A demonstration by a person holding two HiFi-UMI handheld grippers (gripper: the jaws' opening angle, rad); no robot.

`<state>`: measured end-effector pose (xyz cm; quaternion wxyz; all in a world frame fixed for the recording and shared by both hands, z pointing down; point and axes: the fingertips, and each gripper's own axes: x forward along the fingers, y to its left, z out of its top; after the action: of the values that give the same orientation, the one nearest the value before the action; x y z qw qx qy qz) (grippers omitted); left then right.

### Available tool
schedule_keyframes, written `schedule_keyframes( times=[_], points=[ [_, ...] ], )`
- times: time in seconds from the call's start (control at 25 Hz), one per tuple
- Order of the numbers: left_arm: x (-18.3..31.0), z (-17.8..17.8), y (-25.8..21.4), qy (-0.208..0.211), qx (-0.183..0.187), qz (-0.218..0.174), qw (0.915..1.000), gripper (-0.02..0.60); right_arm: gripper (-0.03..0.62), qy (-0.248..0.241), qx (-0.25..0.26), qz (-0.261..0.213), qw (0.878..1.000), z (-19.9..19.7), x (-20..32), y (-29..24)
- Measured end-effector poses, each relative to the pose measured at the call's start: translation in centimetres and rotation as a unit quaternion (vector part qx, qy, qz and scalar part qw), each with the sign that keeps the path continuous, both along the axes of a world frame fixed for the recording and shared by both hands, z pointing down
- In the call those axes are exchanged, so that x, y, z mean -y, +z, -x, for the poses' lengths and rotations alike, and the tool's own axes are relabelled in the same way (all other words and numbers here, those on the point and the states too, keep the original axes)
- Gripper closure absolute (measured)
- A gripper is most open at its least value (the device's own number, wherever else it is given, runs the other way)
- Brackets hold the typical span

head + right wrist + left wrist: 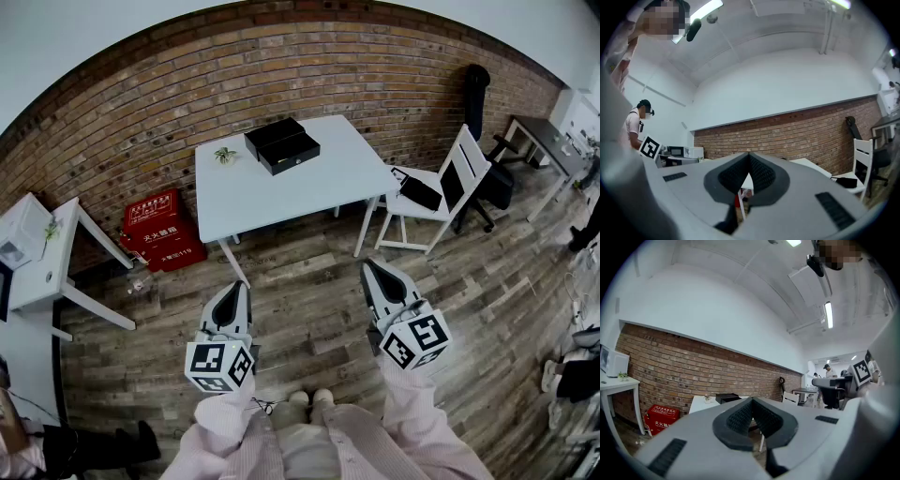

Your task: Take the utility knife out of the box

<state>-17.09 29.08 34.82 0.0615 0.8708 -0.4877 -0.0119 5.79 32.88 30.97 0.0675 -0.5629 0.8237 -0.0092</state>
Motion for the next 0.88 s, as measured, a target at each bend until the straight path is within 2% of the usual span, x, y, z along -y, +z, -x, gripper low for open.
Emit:
schedule_keyframes(
  times=[0.2, 0.4, 0.52, 0.88],
  points=[
    [-0.2, -0.1, 0.0, -0.002, -0.001, -0.002, 1.0000, 0.589, 0.591, 0.002, 0.000, 0.002, 1.000, -0.3, -0.1, 0.4],
    [-0.3, -0.4, -0.1, -0.005, -0.002, -0.005, 1.0000, 0.589, 0.591, -0.020, 0.015, 0.007, 1.000, -0.4, -0.1, 1.1],
    [-0.4, -0.8, -0.1, -0.006, -0.003, -0.005, 1.0000, 0.589, 0.591, -0.022, 0.007, 0.007, 1.000, -0.4, -0.1, 1.3],
    [-1.4, -2.8, 0.6, -0.010, -0.003, -0.005, 0.9999, 0.589, 0.589, -0.016, 0.004, 0.016, 1.000, -3.0, -0.4, 2.9]
  ],
)
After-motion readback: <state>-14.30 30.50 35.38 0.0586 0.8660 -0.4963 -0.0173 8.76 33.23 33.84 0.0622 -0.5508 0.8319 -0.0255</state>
